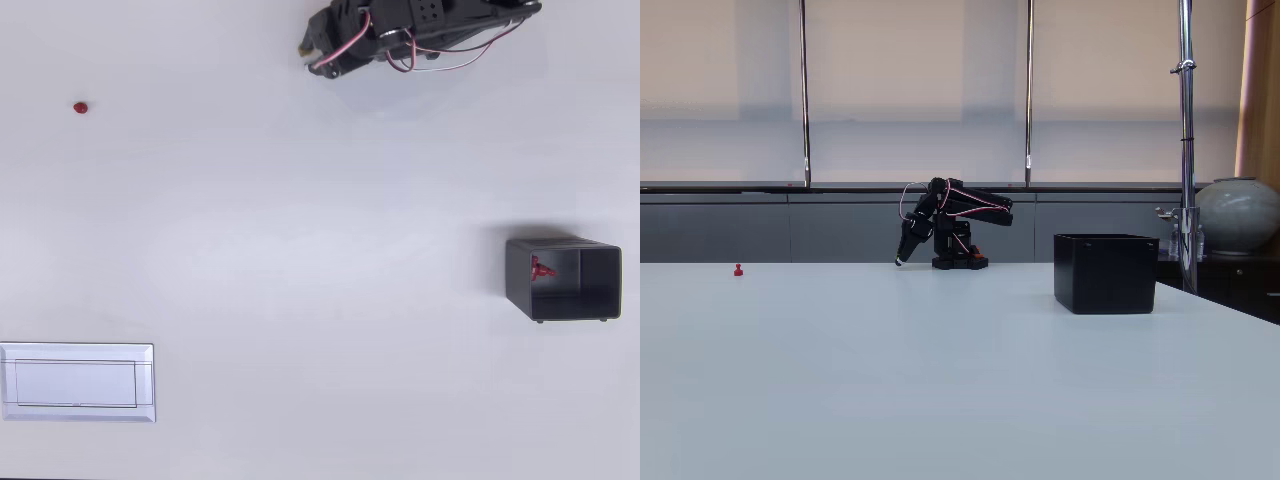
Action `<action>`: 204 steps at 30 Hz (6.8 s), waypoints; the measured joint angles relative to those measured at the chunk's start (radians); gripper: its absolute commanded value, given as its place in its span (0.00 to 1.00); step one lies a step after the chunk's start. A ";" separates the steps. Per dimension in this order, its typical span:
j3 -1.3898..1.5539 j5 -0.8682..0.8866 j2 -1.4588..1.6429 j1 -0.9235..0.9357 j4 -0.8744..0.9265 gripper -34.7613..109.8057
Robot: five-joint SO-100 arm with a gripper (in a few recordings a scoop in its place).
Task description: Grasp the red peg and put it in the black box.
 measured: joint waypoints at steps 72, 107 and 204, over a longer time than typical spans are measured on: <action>1.325 -0.126 2.508 0.043 -1.910 0.43; 1.689 -0.121 2.689 0.017 -1.755 0.43; 0.244 -0.183 1.310 -0.802 -2.140 0.24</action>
